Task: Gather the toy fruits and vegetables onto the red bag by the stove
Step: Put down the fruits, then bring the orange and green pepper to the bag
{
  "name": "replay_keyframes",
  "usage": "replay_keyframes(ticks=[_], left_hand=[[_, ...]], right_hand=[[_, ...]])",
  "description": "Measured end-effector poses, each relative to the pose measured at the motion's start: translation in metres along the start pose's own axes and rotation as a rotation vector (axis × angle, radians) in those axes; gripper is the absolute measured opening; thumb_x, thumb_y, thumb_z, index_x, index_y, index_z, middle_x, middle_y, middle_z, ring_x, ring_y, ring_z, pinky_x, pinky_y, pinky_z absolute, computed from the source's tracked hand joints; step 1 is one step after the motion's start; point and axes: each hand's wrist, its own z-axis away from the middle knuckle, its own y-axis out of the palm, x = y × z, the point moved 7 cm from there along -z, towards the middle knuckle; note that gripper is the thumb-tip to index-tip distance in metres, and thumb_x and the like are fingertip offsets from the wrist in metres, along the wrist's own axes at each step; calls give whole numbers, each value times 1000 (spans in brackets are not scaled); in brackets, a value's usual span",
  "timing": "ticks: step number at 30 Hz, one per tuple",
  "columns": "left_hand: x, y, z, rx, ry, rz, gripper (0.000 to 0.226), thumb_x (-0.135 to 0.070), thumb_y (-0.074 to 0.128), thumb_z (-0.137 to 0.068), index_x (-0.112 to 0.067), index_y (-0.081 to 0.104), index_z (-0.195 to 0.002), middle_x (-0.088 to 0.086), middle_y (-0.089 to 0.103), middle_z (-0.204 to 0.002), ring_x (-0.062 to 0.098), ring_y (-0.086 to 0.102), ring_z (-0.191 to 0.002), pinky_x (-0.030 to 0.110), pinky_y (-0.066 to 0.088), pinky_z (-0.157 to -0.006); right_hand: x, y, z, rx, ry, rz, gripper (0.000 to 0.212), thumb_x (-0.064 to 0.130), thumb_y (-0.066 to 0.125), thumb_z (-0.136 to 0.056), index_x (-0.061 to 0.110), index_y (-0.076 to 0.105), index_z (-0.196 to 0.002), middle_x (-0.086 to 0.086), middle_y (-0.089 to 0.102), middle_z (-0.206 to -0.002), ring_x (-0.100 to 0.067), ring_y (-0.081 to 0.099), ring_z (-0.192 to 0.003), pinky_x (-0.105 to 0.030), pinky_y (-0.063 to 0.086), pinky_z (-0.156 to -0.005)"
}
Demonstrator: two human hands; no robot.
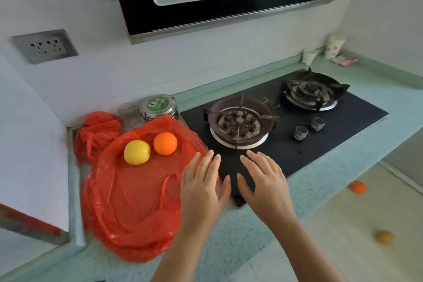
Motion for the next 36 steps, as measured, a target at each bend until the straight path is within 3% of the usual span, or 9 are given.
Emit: replay_keyframes(ticks=[3, 6, 9, 16, 19, 29, 36], left_hand=[[-44, 1, 11, 31, 54, 41, 44, -35, 47, -86, -8, 59, -119, 6, 59, -125, 28, 46, -122, 46, 45, -93], [-88, 4, 25, 66, 112, 90, 46, -41, 37, -94, -9, 59, -119, 6, 59, -125, 27, 44, -123, 47, 45, -94], [-134, 7, 40, 89, 178, 128, 43, -37, 42, -91, -9, 59, -118, 8, 59, -125, 29, 47, -120, 50, 46, -91], [-238, 13, 78, 127, 371, 222, 41, -35, 43, -88, -9, 62, -114, 9, 62, -121, 31, 51, -116, 45, 44, -92], [-283, 21, 93, 171, 445, 271, 47, -39, 33, -93, -10, 62, -115, 9, 62, -122, 27, 46, -118, 45, 44, -92], [-422, 32, 143, 226, 643, 511, 43, -35, 44, -86, -10, 62, -116, 7, 61, -123, 25, 44, -119, 37, 34, -98], [-499, 45, 168, 299, 715, 672, 41, -33, 45, -83, -12, 63, -113, 5, 63, -120, 26, 51, -116, 39, 40, -93]], right_hand=[[-19, -37, 28, -64, 45, 28, 36, 25, 62, -79, 11, 63, -112, -9, 63, -118, -30, 54, -114, -48, 46, -92], [-37, -77, 59, -139, 95, 86, 36, 27, 58, -79, 11, 64, -111, -8, 64, -117, -29, 56, -112, -43, 44, -91], [-55, -118, 94, -219, 135, 138, 35, 31, 51, -83, 12, 65, -108, -7, 64, -114, -26, 56, -109, -39, 45, -89], [-100, -203, 176, -369, 260, 227, 35, 30, 49, -82, 11, 66, -107, -8, 65, -112, -29, 56, -108, -41, 44, -90], [-120, -235, 212, -407, 343, 278, 37, 31, 48, -83, 11, 65, -109, -8, 64, -114, -30, 56, -110, -44, 45, -92], [-168, -333, 324, -572, 589, 486, 36, 32, 47, -82, 13, 65, -107, -7, 66, -112, -30, 57, -107, -47, 46, -90], [-195, -383, 389, -653, 740, 591, 38, 32, 46, -83, 10, 66, -107, -9, 65, -112, -31, 57, -109, -51, 46, -90]])
